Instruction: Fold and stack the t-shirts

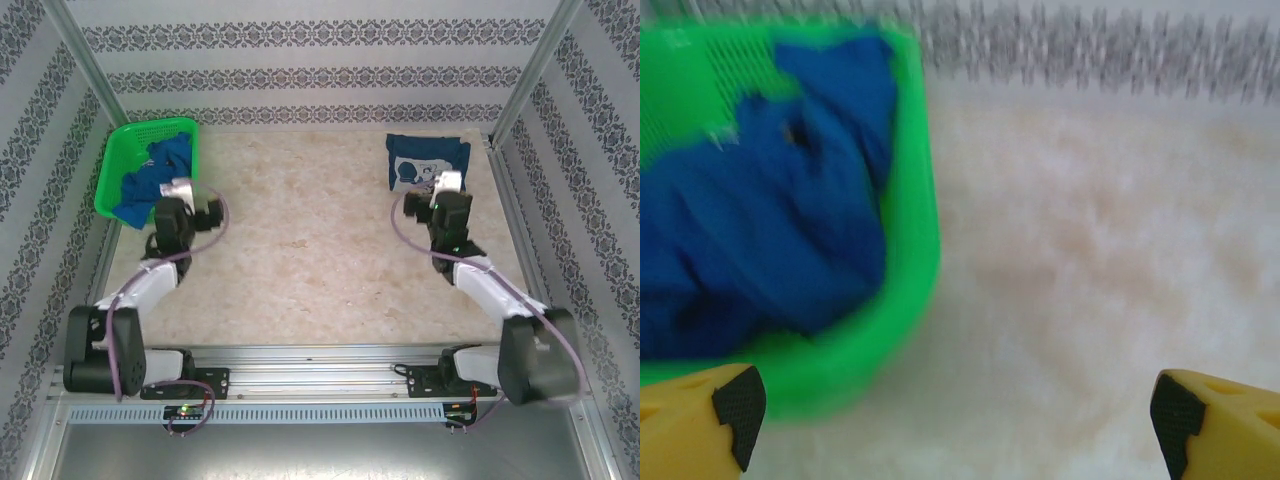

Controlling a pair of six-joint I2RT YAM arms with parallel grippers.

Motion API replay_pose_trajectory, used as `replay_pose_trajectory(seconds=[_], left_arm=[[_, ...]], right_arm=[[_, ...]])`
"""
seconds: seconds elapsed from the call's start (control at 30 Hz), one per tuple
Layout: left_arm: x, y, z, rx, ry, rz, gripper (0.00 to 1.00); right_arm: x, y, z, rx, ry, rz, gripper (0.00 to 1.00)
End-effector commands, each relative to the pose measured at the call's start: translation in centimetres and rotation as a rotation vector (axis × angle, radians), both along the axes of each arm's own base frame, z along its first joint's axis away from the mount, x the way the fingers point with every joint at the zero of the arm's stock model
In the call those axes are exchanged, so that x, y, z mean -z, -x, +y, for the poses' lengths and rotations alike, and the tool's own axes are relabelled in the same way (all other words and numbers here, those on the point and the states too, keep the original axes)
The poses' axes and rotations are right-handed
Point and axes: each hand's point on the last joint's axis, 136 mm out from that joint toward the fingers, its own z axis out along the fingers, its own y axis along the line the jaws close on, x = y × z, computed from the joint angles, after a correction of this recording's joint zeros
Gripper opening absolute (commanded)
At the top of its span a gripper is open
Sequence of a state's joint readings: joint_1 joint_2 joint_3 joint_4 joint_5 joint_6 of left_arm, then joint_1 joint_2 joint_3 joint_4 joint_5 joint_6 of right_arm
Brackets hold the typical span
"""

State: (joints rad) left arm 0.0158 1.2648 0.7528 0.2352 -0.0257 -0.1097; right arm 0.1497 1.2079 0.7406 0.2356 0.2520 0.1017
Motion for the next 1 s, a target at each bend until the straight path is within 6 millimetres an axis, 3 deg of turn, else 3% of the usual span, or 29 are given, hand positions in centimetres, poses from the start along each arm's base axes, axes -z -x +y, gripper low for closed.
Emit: replay_pose_trajectory(seconds=[0.0,0.13,0.23,0.5,0.77,0.97], left_arm=[[-5.8,1.5,-0.1,-0.065,0.127,0.123,1.00],[-8.2,0.7,-1.4,-0.047,0.229,0.254,1.00],[-8.5,-0.4,-2.4,-0.014,0.280,0.333,1.00],[-8.2,-2.0,-4.4,0.091,0.433,0.491,1.00],[-5.5,-3.9,-2.6,0.056,0.670,0.644,1.00],[-3.5,-5.7,0.6,0.027,0.789,0.678,1.00]], right_arm=[[-2.3,3.1,1.7,-0.071,-0.136,0.158,0.98],[-4.3,3.6,5.0,-0.182,-0.257,0.276,0.98],[-4.5,3.9,7.9,-0.275,-0.264,0.360,0.98],[-5.6,4.1,12.7,-0.447,-0.415,0.460,0.98],[-5.1,4.4,15.4,-0.537,-0.481,0.544,0.98],[-4.3,5.2,16.9,-0.575,-0.495,0.587,0.98]])
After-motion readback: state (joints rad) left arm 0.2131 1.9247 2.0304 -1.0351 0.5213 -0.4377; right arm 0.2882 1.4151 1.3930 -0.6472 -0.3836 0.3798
